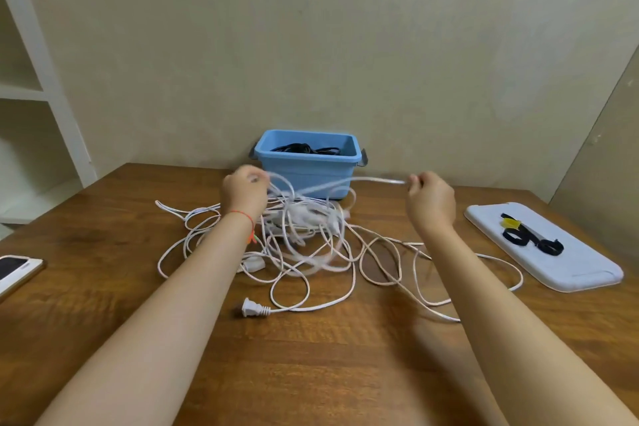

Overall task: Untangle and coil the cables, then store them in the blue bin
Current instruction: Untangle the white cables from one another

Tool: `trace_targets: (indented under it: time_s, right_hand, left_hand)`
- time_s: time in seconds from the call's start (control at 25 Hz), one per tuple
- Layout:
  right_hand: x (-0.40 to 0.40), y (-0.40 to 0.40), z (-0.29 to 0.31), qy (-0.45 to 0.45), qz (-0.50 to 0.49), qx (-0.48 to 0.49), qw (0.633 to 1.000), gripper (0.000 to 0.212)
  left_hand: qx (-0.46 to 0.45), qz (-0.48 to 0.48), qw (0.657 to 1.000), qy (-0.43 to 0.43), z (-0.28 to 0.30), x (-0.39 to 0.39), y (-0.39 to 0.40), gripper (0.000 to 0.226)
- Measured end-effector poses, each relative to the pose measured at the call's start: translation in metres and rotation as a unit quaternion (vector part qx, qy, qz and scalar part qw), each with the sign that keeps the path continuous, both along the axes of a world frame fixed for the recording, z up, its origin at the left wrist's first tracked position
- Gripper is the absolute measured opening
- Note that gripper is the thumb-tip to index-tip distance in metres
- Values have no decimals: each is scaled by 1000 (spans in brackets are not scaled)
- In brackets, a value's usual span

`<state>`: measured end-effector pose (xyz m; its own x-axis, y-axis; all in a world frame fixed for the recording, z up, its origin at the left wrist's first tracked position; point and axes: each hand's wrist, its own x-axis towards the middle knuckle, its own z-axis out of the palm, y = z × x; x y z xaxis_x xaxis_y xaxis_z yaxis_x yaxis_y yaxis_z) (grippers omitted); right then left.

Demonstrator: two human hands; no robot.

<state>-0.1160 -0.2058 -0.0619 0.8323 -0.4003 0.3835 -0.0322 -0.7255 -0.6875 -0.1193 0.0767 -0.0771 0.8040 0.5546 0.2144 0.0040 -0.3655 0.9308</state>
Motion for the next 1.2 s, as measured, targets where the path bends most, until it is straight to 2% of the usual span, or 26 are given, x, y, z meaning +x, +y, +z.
trace_targets:
  time_s: [0.04,0.12,0.2,0.24,0.32,0.4,0.44,0.52,0.6,0.76,0.88,0.92,1.0,1.08,1.12,1.2]
  right_hand:
    - [3,0,-3,64,15,-35,997,25]
    - [4,8,-4,206,62,-122,969,22]
    - [-1,23,-2,277,109,-207,932,22]
    - [-6,31,-2,271,128,-259,918,24]
    - [-16,47,-4,205,163,-366,893,37]
    - [-25,65,-7,112,208,-410,881,54]
    - [-28,75,-9,63,252,-408,875,51]
    - [-32,92,-12,-1,357,-348,867,30]
    - [-38,103,-13,2,413,-231,881,20]
    - [-43,99,-6,46,414,-109,903,11]
    - [-35,83,3,88,411,14,907,16]
    - [-29,76,6,64,380,84,919,16]
    - [-16,55,19,-65,242,250,935,11]
    - [-6,27,34,-180,99,361,910,10]
    - [-3,17,37,-200,62,376,903,12]
    - [0,12,32,-168,45,352,919,14]
  left_hand:
    - [82,-29,995,48,-5,1,0,22]
    - [193,-121,970,82,-5,-4,-11,25]
    - [261,-191,941,97,2,-15,-27,25]
    - [279,-200,934,95,3,-18,-31,24]
    - [286,-192,935,80,3,-20,-33,26]
    - [250,-192,948,48,4,-22,-34,29]
    - [213,-195,957,21,5,-24,-36,29]
    - [107,-202,973,-28,11,-30,-40,32]
    - [8,-199,979,-45,16,-34,-41,35]
    - [-100,-183,976,-54,19,-35,-26,30]
    - [-119,-172,977,-45,13,-32,-15,28]
    - [-141,-155,977,-50,11,-30,-13,28]
    - [-221,-78,969,-82,8,-26,-6,28]
    - [-262,12,959,-104,5,-23,3,32]
    - [-241,32,966,-90,3,-21,6,36]
    - [-101,13,995,-1,0,-19,4,42]
